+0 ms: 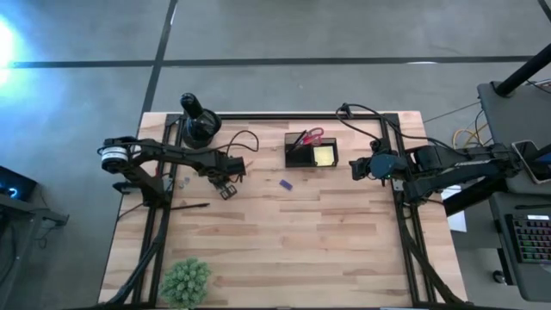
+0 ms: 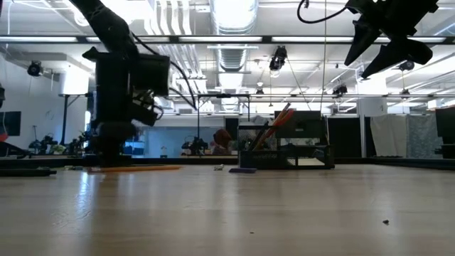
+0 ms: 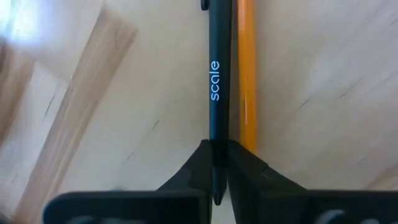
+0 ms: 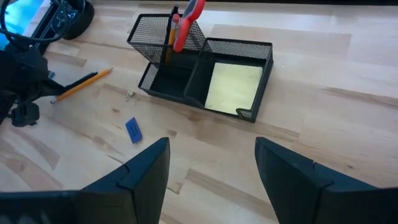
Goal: Pick and place office supplies into organizer
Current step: Put the top black pen into the desk organizer
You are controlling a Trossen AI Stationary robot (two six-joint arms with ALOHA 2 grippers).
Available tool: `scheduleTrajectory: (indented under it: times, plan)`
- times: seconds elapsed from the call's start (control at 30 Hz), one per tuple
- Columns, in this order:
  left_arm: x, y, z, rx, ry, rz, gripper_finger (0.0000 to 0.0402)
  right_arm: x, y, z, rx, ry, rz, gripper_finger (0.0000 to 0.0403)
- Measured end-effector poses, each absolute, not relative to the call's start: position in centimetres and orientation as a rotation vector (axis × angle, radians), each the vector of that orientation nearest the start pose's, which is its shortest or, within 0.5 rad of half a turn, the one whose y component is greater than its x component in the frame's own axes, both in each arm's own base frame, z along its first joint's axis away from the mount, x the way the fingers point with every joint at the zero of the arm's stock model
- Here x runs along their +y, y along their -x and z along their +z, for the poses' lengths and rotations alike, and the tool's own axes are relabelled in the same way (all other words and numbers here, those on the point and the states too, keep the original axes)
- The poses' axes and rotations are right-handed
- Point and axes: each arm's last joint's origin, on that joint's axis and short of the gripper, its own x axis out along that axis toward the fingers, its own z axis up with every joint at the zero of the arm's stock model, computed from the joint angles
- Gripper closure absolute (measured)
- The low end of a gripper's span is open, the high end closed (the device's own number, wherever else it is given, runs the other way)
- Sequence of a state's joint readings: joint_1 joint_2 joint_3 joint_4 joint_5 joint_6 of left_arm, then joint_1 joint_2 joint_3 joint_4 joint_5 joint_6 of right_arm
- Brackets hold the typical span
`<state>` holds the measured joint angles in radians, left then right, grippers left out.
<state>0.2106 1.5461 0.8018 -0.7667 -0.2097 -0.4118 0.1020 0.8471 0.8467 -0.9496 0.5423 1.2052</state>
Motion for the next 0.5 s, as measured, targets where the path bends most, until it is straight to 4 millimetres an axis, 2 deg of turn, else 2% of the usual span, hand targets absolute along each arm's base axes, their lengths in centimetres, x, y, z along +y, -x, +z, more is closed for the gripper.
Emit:
scheduleTrajectory:
  times: [0.33,0.43,0.5]
  plan:
    - [5.3,-25.3,20.1,1.186,0.248,0.684,0.0397,0.0,-14.5,28.6,0.536,-0.794,-0.871,0.0177]
    - [4.7,-26.3,22.3,1.022,0.237,0.667,0.0397,0.0,-14.4,28.6,0.54,-0.787,-0.87,0.0177]
    - [4.2,-27.5,24.3,0.825,0.23,0.622,0.0397,0.0,-14.4,28.6,0.542,-0.785,-0.87,0.0177]
